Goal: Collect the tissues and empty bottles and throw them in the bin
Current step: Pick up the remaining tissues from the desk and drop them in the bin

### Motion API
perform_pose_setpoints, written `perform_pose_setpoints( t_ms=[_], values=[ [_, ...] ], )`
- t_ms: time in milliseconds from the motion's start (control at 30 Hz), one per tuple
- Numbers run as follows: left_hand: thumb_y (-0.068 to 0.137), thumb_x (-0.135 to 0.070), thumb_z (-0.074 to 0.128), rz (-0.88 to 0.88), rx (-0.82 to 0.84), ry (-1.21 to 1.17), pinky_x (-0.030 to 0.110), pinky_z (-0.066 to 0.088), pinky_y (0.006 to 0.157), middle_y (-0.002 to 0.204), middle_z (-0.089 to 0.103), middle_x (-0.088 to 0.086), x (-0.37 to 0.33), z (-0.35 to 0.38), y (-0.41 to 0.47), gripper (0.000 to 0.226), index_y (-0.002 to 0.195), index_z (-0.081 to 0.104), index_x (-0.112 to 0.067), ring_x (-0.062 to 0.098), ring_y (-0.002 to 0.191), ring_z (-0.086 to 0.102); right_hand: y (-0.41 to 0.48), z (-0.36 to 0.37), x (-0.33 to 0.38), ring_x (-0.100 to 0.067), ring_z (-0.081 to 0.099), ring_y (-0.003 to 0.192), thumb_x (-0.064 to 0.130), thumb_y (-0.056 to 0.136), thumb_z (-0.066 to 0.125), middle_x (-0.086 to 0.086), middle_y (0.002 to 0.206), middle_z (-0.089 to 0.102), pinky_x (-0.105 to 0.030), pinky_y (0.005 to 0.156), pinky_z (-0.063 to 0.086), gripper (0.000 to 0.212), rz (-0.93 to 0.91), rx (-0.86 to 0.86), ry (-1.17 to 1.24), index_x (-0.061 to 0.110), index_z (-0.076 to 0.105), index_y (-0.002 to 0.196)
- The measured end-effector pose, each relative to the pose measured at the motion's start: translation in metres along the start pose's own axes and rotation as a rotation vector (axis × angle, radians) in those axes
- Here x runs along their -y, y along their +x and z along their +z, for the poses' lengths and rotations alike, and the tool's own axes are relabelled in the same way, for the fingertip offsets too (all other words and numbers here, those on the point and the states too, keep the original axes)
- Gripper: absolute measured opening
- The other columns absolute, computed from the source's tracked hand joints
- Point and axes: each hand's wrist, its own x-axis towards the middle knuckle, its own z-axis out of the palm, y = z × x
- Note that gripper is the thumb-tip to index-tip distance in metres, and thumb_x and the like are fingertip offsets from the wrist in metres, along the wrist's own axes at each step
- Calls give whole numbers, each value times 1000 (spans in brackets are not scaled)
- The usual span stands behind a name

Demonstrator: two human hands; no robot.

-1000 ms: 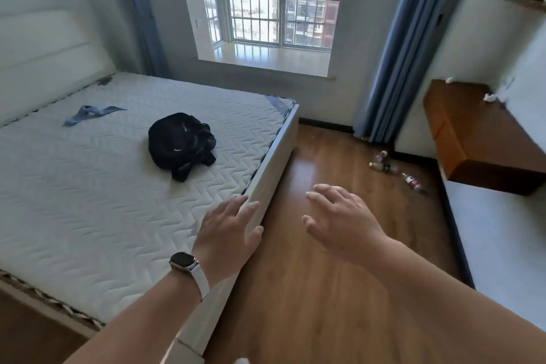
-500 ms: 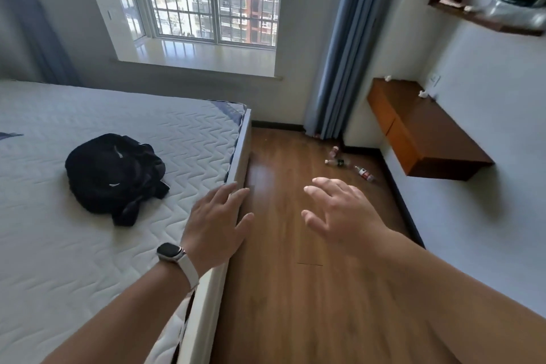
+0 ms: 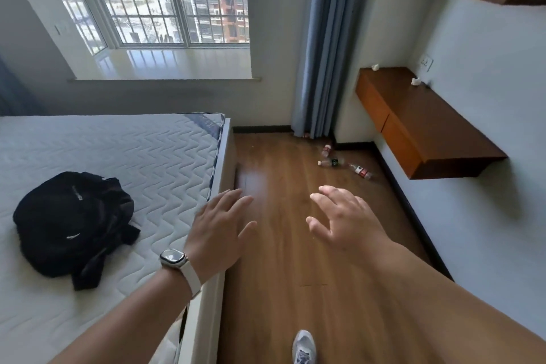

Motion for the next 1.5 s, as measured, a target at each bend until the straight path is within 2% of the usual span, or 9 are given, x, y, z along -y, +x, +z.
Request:
perform_pose_setpoints(
  t_ms=[233, 433, 600, 767, 933, 1200, 1367, 1500],
  values=[
    [86, -54, 39, 60, 9, 34, 42, 37, 104, 141, 51, -2, -21, 17, 134, 56, 134, 52, -26, 22, 132, 44, 90, -22, -87, -19, 36, 136, 65, 80, 12, -1, 149, 41, -38, 106, 30, 81, 52, -21, 14, 23, 49, 139],
    [86, -56, 35, 87, 18, -10, 37, 28, 110, 147, 43, -6, -38, 28, 212, 62, 139, 46, -28, 17, 138, 35, 144, -31, -139, -18, 33, 137, 64, 81, 13, 0, 149, 39, -38, 106, 30, 78, 104, -26, -6, 23, 47, 140],
    [84, -57, 33, 120, 19, -44, 38, 30, 110, 145, 46, -5, -26, 41, 269, 63, 138, 48, -28, 17, 137, 35, 182, -34, -159, -20, 35, 136, 61, 86, 20, -3, 148, 41, -40, 107, 31, 71, 132, -24, -20, 22, 49, 138],
    [85, -58, 35, 182, 43, -79, 42, 34, 108, 144, 48, -4, -5, 67, 332, 61, 137, 50, -29, 21, 136, 39, 233, -28, -173, -18, 30, 138, 62, 85, 14, 0, 151, 37, -37, 111, 26, 75, 175, 4, -65, 24, 43, 142],
    [86, -60, 33, 261, 96, -96, 38, 28, 111, 148, 42, -9, 29, 89, 418, 62, 140, 45, -33, 17, 139, 33, 305, -31, -182, -20, 36, 134, 59, 87, 19, -3, 147, 42, -38, 108, 31, 71, 255, -24, -88, 21, 48, 139],
    [83, -59, 39, 381, 61, -126, 43, 38, 103, 140, 50, -7, 77, 100, 554, 58, 132, 52, -31, 19, 132, 43, 410, -38, -183, -19, 36, 135, 57, 90, 26, -2, 146, 42, -37, 108, 30, 65, 348, -33, -106, 20, 47, 139],
    [84, -59, 37, 416, 101, -140, 42, 35, 106, 142, 47, -8, 81, 117, 598, 59, 135, 50, -32, 18, 135, 40, 440, -28, -195, -17, 29, 138, 61, 87, 12, 0, 150, 36, -36, 112, 26, 74, 390, 23, -108, 23, 40, 144],
    [85, -57, 43, 446, 139, -129, 41, 36, 106, 142, 48, -8, 75, 136, 629, 56, 134, 50, -32, 18, 134, 40, 459, -25, -221, -17, 29, 139, 61, 86, 11, 0, 151, 35, -36, 112, 27, 75, 432, 28, -78, 23, 39, 144]
  ],
)
